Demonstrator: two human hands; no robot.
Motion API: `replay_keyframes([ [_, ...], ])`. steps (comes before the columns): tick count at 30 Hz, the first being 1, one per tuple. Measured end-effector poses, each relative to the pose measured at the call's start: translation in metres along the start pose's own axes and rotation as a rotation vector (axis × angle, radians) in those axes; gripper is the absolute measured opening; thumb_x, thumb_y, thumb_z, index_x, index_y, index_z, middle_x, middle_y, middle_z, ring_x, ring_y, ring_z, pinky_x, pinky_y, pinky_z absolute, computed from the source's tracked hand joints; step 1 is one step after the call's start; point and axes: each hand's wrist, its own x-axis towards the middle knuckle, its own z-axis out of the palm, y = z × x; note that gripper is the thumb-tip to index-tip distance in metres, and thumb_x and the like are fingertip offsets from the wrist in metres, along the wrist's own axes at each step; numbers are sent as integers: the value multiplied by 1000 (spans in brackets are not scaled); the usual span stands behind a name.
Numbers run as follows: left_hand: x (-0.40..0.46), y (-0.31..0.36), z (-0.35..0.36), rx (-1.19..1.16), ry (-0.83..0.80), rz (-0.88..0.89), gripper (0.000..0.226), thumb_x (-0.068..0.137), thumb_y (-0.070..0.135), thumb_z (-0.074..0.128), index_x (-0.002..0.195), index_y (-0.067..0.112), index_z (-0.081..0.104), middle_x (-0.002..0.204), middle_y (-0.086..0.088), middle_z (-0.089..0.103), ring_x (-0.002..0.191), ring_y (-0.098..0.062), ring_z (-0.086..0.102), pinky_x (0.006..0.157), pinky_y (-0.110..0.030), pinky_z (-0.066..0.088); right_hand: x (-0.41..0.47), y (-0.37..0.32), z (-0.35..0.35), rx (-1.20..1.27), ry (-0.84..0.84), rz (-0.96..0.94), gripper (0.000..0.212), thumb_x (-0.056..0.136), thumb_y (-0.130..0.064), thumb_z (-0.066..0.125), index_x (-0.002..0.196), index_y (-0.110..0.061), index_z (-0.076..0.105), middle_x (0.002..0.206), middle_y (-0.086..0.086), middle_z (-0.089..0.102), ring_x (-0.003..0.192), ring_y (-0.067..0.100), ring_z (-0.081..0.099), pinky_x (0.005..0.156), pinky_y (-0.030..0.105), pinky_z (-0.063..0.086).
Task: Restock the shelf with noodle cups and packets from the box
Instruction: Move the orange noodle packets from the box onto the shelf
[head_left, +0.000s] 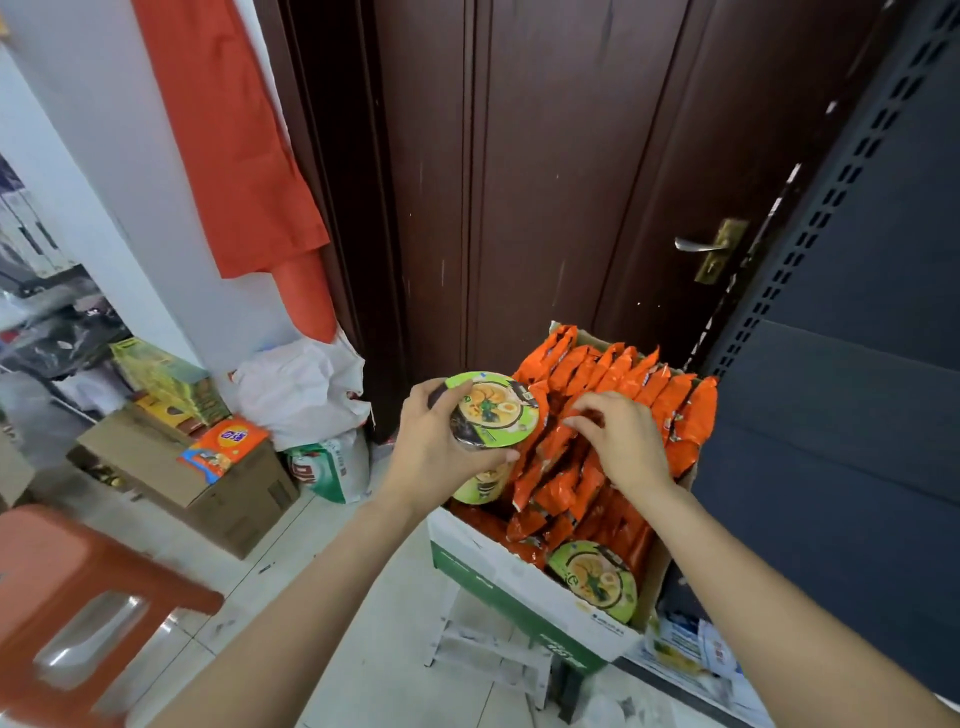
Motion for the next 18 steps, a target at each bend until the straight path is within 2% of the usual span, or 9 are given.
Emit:
replay_keyframes([
  [4, 3, 18, -8, -50, 71, 88, 92, 58, 49, 84, 136, 21, 45, 138, 0, 32, 130, -13, 29, 103, -14, 23, 5, -11, -33, 94, 190, 38, 8, 82, -25, 69, 88, -19, 72, 88, -1, 70, 83, 17, 63, 74, 33, 48],
  [9, 5, 54, -6, -122, 153, 190, 85, 59, 47, 84, 133, 25, 48, 138, 2, 33, 129, -11, 27, 100, -11, 19, -9, -12, -84, 148, 347, 88, 8, 84, -25, 68, 89, -21, 72, 88, -2, 70, 82, 13, 64, 80, 31, 49],
  [12, 3, 87, 5, -163, 77, 255, 83, 61, 47, 83, 133, 26, 47, 139, 3, 31, 131, -10, 25, 103, -15, 21, -30, 4, -118, 147, 401, 114, 6, 86, -25, 66, 88, -22, 71, 88, -4, 70, 83, 12, 64, 79, 31, 51],
  [15, -5, 125, 30, -217, -9, 327, 77, 59, 44, 85, 126, 27, 50, 137, 2, 32, 133, -15, 27, 110, -26, 25, -58, 31, -153, 108, 448, 153, 7, 88, -24, 63, 88, -22, 70, 89, -5, 70, 84, 14, 64, 79, 32, 51],
  [18, -17, 165, 63, -263, -82, 403, 71, 56, 40, 87, 116, 25, 53, 134, 0, 36, 130, -13, 32, 109, -21, 24, -92, 64, -185, 83, 478, 208, 8, 89, -23, 61, 87, -23, 68, 88, -6, 69, 83, 14, 63, 78, 34, 51],
])
